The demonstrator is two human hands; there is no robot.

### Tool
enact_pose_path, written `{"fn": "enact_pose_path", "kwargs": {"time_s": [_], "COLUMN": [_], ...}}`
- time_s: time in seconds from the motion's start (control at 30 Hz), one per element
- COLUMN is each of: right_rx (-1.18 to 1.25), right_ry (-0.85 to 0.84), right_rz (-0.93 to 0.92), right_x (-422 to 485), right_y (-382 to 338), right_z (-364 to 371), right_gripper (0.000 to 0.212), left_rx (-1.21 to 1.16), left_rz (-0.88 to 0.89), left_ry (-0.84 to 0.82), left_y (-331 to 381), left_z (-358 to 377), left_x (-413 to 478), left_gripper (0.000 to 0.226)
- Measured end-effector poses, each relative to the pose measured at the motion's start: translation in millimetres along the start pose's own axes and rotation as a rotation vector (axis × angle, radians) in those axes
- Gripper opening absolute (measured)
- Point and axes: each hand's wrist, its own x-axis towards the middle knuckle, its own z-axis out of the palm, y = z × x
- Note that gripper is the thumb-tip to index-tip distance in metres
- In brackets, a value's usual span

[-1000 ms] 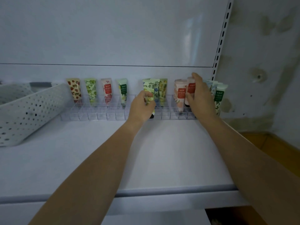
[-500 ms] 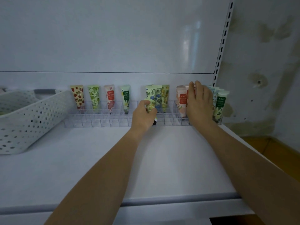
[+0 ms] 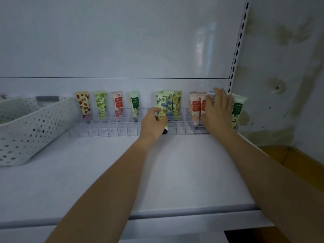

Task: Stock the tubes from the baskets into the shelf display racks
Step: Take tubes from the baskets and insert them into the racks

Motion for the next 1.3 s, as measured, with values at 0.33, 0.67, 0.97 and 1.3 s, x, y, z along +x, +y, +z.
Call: {"fn": "enact_pose_path", "kwargs": {"time_s": [0.33,0.67,0.97,1.3], "right_rx": [1.257,1.155,0.890,0.368], "right_ry": [-0.282,0.208,0.029,-0.314], "right_rz": [0.362,0.304,0.093,-0.046], "right_x": [-5,10,58,90], "right_y": [-44,-22,-34,-31], "right_z": [-9,-35,-23,-4], "right_gripper": [0.039,0.018,0.011,0.027], "left_rx": [-0.205,0.667,0.915,0.925], "left_rz": [0.047,0.409,0.369,0.389], "left_ry": [-0.405,-0.325,-0.411,-0.424], "left_y": [20,-8,-13,-15], "left_z": [2,-5,-10,-11], "left_x": [-16,-4,3,13], "left_gripper": [0.030,0.042,0.047,0.044]}}
